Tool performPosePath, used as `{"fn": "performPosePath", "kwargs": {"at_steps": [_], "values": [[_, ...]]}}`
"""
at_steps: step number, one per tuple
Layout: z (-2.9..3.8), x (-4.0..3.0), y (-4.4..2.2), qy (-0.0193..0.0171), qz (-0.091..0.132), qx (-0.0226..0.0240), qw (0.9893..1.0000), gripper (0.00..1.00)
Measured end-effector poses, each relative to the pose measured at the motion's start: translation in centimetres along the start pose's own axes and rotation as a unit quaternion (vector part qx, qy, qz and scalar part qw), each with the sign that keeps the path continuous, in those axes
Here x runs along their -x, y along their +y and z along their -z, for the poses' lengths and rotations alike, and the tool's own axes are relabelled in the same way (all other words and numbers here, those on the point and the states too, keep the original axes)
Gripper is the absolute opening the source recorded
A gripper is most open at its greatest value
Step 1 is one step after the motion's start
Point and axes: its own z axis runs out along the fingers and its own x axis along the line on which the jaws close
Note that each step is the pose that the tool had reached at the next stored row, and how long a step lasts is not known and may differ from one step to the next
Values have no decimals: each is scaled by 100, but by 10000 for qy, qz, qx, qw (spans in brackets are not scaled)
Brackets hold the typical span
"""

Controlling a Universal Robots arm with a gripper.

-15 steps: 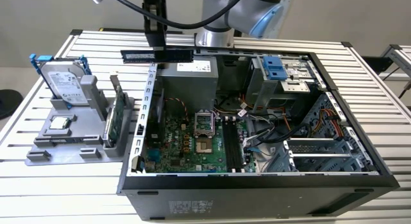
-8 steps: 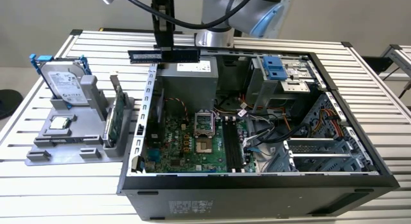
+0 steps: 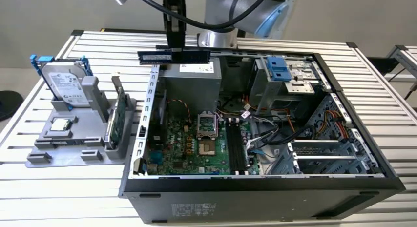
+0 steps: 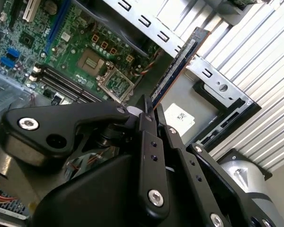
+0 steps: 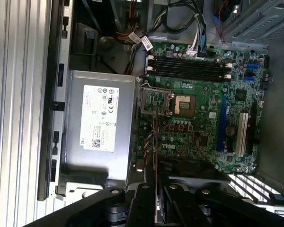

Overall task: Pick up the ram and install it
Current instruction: 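Pick up the ram and move it above insertion slot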

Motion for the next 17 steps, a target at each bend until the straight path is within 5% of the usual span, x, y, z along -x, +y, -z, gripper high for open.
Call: {"fn": "performPosePath", "kwargs": {"at_steps": [17], "values": [[-6, 17, 230, 0, 0, 0, 10000, 0]]}}
